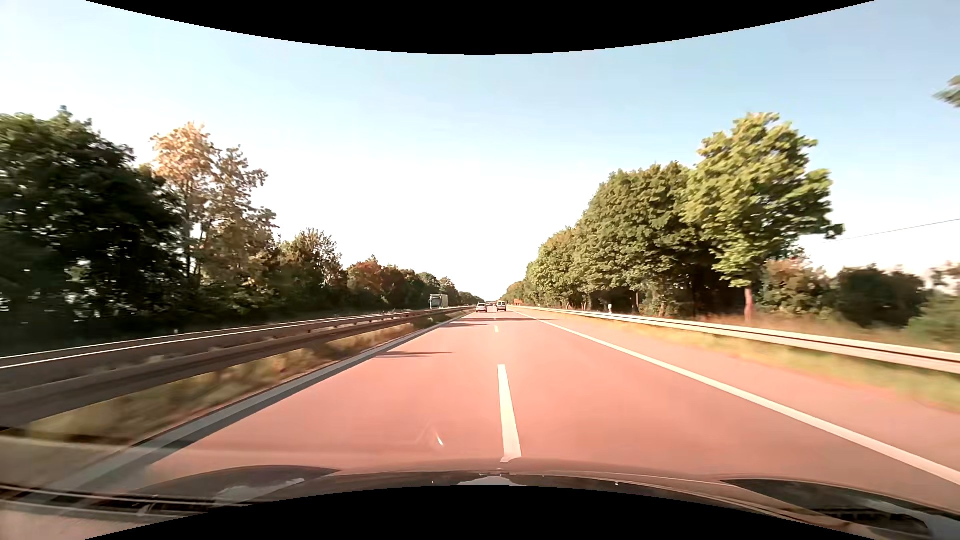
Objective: Follow the waypoints while adhering to traffic rules and regulations
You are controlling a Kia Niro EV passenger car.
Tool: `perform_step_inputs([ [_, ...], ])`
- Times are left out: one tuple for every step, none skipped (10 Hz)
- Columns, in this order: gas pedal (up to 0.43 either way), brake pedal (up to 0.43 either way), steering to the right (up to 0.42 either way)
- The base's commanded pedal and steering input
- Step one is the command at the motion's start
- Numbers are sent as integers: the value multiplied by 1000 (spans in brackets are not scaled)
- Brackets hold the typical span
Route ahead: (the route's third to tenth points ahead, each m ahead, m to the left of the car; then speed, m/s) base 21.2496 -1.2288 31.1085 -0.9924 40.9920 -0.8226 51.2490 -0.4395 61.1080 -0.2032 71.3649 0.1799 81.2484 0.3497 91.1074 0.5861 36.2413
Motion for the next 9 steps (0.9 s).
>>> perform_step_inputs([
  [268,6,-4],
  [268,6,-4],
  [268,6,-4],
  [268,6,-4],
  [268,6,-4],
  [268,6,-4],
  [268,6,-3],
  [268,6,-3],
  [268,6,-2],
])
